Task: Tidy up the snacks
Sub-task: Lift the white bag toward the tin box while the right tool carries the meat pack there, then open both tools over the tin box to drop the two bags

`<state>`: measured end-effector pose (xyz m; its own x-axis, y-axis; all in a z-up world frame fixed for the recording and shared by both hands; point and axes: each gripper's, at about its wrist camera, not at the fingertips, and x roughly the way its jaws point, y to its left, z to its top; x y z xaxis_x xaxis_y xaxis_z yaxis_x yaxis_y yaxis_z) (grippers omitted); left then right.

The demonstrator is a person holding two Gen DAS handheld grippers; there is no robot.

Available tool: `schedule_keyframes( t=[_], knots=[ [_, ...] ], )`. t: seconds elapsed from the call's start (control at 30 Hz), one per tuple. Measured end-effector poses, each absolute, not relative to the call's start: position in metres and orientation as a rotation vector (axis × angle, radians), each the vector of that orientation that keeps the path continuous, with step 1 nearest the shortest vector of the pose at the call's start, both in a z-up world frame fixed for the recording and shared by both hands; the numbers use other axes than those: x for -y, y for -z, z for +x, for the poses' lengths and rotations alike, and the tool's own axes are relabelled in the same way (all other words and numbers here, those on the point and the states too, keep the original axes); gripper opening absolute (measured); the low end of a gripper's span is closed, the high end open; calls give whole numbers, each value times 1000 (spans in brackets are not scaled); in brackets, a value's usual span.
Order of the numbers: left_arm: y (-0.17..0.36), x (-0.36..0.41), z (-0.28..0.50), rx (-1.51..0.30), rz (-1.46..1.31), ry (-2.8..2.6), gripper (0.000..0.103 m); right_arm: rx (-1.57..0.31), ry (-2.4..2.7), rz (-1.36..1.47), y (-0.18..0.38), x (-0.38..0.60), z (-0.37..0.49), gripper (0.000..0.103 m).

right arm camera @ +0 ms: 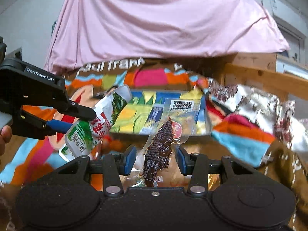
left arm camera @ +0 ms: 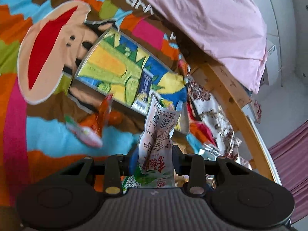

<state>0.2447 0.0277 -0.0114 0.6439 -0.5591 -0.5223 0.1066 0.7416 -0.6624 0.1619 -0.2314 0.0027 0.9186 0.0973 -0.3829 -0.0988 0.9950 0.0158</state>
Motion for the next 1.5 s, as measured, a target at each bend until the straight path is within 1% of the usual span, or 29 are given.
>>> schedule_keyframes(
  t=[0.27, 0.5, 0.73, 0.9, 1.1, 1.2, 1.23, 1.37, 1.5],
  knots=[
    [-20, -5, 286, -669, -647, 393, 40, -281, -92, -1, -22, 258, 234, 47],
    [-22, 23, 344, -620, -634, 364, 40, -251, -84, 59, -10, 276, 312, 47],
    [4, 42, 400, -628, -628, 312, 40, -293, -109, 99, 15, 279, 360, 47],
    [27, 48, 423, -660, -591, 263, 40, -356, -130, 125, 28, 277, 382, 47],
    [47, 51, 434, -696, -561, 228, 40, -453, -153, 126, 35, 274, 396, 47],
    [51, 55, 435, -708, -552, 220, 40, -506, -163, 144, 40, 276, 402, 48],
    [51, 55, 435, -710, -545, 220, 40, -520, -164, 155, 42, 278, 404, 46],
    [53, 61, 436, -719, -516, 220, 40, -559, -168, 179, 46, 282, 409, 46],
    [57, 63, 436, -731, -514, 208, 43, -585, -175, 194, 49, 284, 411, 46]
  ],
)
